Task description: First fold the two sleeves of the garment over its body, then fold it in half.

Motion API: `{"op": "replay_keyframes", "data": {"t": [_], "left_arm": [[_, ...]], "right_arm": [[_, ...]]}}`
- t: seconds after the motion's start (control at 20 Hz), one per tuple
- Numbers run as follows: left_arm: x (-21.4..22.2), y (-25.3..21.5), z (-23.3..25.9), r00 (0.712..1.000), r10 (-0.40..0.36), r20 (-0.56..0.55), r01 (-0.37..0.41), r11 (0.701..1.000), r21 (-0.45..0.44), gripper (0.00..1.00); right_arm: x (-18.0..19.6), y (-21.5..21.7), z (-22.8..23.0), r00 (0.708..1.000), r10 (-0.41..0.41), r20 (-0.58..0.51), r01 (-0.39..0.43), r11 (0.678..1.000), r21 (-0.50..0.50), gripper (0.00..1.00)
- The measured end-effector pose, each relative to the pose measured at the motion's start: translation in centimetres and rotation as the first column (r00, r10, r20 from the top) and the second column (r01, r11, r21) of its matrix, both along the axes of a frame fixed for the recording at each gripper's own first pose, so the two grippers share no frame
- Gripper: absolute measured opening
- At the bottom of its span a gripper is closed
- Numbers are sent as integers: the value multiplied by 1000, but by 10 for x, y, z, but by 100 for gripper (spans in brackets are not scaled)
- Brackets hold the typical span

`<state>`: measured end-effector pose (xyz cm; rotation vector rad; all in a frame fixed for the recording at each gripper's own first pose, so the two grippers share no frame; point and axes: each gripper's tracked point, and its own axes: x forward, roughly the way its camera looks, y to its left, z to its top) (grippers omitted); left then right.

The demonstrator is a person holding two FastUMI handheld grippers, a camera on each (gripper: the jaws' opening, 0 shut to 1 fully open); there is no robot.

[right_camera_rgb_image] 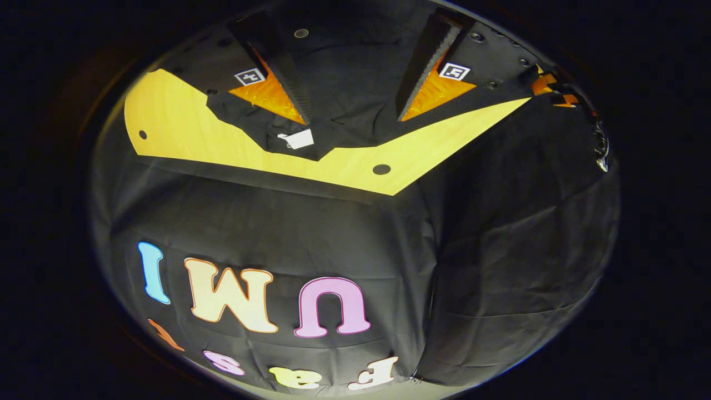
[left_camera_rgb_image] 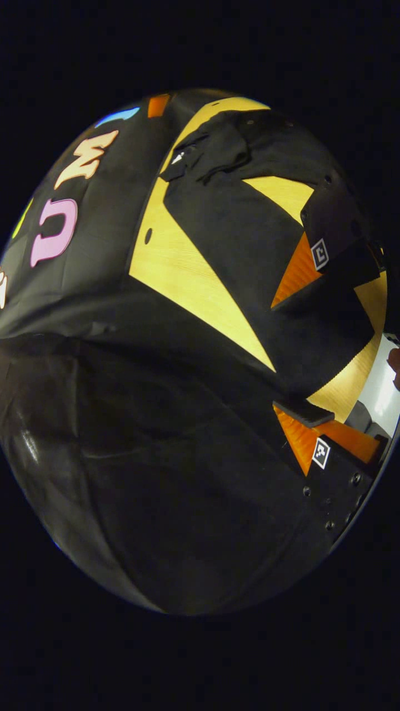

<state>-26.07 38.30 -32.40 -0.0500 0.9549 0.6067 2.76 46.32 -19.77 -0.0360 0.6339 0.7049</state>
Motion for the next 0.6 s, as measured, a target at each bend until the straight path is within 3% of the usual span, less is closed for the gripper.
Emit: {"op": "replay_keyframes", "data": {"t": [0.4,0.45,0.55,0.6], "left_arm": [[-7,-11,-9,1000,-25,-9,25,1000,-17,92],[-1,-18,-7,1000,-21,13,22,999,-46,87],[5,-27,-16,1000,-16,21,17,998,-64,53],[9,-33,-19,999,-36,21,38,997,-71,49]], "right_arm": [[-8,-41,3,999,-53,8,53,998,-20,97],[-8,-46,3,998,-58,10,59,998,-21,97],[-10,-58,4,997,-73,14,73,997,-20,97],[-12,-63,4,997,-78,12,78,997,-18,97]]}}
